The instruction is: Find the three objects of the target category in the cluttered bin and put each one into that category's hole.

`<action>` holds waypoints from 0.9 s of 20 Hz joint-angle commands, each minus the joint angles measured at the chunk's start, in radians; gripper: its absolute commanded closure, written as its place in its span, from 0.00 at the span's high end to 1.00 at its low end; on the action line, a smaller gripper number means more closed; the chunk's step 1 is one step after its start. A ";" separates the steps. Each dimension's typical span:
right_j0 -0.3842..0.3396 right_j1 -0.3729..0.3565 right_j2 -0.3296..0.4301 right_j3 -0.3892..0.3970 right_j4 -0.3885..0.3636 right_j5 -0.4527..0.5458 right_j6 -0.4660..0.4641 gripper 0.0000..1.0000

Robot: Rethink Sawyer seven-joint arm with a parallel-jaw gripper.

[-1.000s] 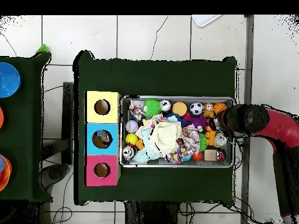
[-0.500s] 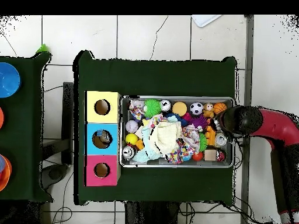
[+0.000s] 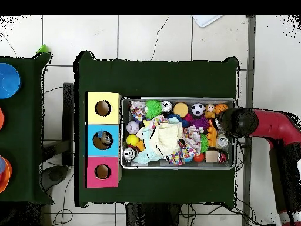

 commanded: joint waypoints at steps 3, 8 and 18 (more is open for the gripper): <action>0.018 0.025 0.081 0.011 -0.102 -0.056 -0.404 1.00; 0.021 0.017 0.088 0.011 -0.120 -0.038 -0.441 1.00; 0.046 0.025 0.048 0.005 -0.144 -0.002 -0.463 1.00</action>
